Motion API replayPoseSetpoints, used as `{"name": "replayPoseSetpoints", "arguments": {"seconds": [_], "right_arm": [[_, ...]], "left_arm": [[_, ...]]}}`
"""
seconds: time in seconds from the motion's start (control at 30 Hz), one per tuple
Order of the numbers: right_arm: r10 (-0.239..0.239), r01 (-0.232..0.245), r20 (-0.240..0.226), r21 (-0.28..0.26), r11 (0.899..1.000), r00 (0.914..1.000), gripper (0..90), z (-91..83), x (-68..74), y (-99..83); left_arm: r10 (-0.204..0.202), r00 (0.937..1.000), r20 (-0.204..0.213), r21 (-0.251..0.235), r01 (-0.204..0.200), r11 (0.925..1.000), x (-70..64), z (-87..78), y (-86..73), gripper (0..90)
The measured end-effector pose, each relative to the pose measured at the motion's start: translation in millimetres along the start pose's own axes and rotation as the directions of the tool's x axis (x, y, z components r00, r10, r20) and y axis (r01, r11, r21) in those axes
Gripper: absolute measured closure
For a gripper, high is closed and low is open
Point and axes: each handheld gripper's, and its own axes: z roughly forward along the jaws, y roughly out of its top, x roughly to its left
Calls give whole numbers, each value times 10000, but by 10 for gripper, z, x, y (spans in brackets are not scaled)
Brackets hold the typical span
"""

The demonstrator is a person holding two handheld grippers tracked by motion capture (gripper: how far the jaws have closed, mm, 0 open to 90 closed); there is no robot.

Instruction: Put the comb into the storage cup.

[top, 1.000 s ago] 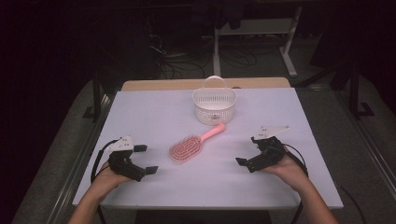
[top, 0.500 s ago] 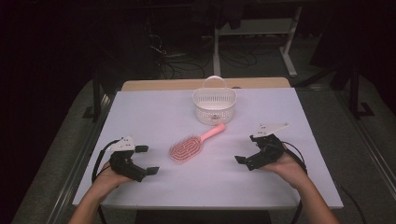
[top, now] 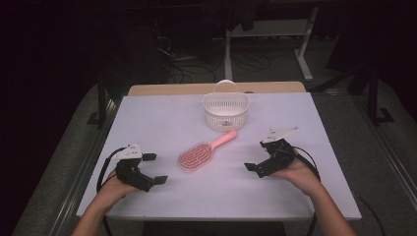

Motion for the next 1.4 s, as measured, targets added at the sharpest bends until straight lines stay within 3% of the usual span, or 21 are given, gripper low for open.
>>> {"name": "replayPoseSetpoints", "arguments": {"seconds": [1.17, 1.4], "right_arm": [[-346, 351, -266, 173, 9992, 9990, 2, 275, -1, 352], [-361, 367, -313, 179, 9992, 9989, 38, 330, -10, 395]], "left_arm": [[-61, 10000, 56, 16, 61, 10000, -10, -5, -24, 0], [-82, 10000, -33, -77, 82, 9999, 11, -2, -23, 2]]}}
